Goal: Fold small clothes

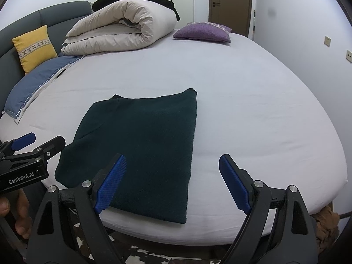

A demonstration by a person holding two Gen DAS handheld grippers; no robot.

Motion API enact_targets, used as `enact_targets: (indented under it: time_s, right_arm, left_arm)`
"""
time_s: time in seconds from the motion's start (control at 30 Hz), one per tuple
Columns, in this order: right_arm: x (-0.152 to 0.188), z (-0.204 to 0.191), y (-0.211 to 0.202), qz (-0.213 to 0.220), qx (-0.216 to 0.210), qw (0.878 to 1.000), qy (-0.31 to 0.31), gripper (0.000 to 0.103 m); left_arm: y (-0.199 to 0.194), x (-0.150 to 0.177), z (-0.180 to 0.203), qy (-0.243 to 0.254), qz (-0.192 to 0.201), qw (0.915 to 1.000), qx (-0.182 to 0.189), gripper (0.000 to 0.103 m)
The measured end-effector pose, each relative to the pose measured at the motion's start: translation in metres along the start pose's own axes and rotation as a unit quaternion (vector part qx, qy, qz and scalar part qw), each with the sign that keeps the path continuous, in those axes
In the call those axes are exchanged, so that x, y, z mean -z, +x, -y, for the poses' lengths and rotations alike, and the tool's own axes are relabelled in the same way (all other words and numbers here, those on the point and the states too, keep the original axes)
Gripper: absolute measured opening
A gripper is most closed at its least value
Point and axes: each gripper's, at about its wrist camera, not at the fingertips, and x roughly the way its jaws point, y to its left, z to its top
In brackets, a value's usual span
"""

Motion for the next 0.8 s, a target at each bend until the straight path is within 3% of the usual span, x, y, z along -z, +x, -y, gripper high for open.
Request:
enact_targets:
  time_s: [0.8]
  right_arm:
    - [0.0011, -0.0028, 0.0014, -0.001, 0.0, 1.0, 0.0, 0.086]
  left_arm:
    - [0.0027, 0.0036, -0.0037, 0.002, -0.002, 1.0, -0.003, 0.103]
